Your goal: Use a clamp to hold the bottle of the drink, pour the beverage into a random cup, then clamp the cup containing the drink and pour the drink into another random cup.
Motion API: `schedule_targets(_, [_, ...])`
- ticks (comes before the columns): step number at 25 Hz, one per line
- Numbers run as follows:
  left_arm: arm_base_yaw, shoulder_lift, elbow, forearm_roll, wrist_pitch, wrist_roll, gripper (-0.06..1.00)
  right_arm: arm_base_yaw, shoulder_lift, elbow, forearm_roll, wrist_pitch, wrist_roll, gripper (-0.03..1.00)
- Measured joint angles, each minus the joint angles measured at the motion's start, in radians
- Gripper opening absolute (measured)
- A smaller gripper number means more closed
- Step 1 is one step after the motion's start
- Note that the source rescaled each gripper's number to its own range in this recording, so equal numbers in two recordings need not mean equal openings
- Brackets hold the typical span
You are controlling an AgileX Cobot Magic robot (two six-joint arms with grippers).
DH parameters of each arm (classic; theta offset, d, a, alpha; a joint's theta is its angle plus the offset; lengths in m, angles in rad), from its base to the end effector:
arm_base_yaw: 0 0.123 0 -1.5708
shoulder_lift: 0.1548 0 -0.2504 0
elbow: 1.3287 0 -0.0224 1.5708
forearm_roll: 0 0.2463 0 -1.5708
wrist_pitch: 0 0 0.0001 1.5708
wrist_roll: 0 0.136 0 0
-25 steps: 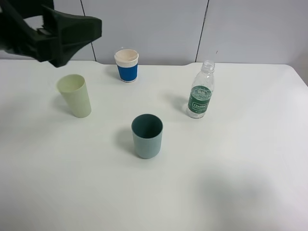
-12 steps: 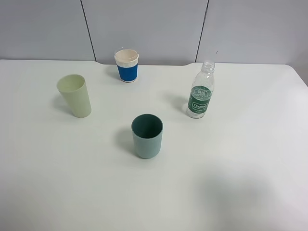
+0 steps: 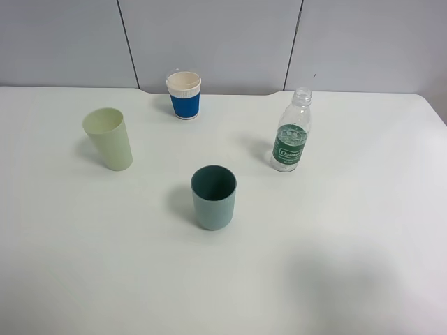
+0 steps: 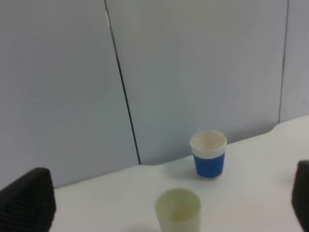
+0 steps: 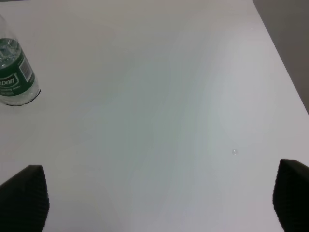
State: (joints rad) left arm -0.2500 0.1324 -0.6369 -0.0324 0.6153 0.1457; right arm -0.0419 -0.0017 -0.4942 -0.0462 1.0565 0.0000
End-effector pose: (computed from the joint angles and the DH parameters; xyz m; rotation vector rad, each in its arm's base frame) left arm 0.0844 -0.0242 0.3467 0.3072 1.5654 -0.1167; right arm 0.0664 -0.0083 0.2535 0.0447 2.0437 -0.0815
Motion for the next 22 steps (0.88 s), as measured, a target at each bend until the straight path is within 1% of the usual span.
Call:
schedule_targets(4, [0.000, -0.047, -0.040, 0.068, 0.134, -0.102, 0.99, 0.000, 0.000, 0.000, 0.000, 0.000, 0.000, 0.98])
schedule_targets(6, [0.000, -0.070, -0.065, 0.114, 0.220, -0.146, 0.99, 0.000, 0.000, 0.000, 0.000, 0.000, 0.000, 0.98])
schedule_targets(9, [0.000, -0.103, -0.096, 0.176, 0.340, -0.175, 0.99, 0.000, 0.000, 0.000, 0.000, 0.000, 0.000, 0.98])
schedule_targets(11, [0.000, -0.128, -0.101, 0.208, 0.395, -0.192, 0.99, 0.000, 0.000, 0.000, 0.000, 0.000, 0.000, 0.98])
schedule_targets(14, [0.000, -0.137, -0.106, 0.212, 0.490, -0.204, 0.99, 0.000, 0.000, 0.000, 0.000, 0.000, 0.000, 0.98])
schedule_targets(16, [0.000, -0.137, -0.108, 0.203, 0.532, -0.207, 0.99, 0.000, 0.000, 0.000, 0.000, 0.000, 0.000, 0.98])
schedule_targets(20, [0.000, -0.137, -0.104, 0.164, 0.550, -0.207, 0.99, 0.000, 0.000, 0.000, 0.000, 0.000, 0.000, 0.98])
schedule_targets(22, [0.000, -0.137, -0.076, 0.141, 0.550, -0.209, 0.99, 0.000, 0.000, 0.000, 0.000, 0.000, 0.000, 0.98])
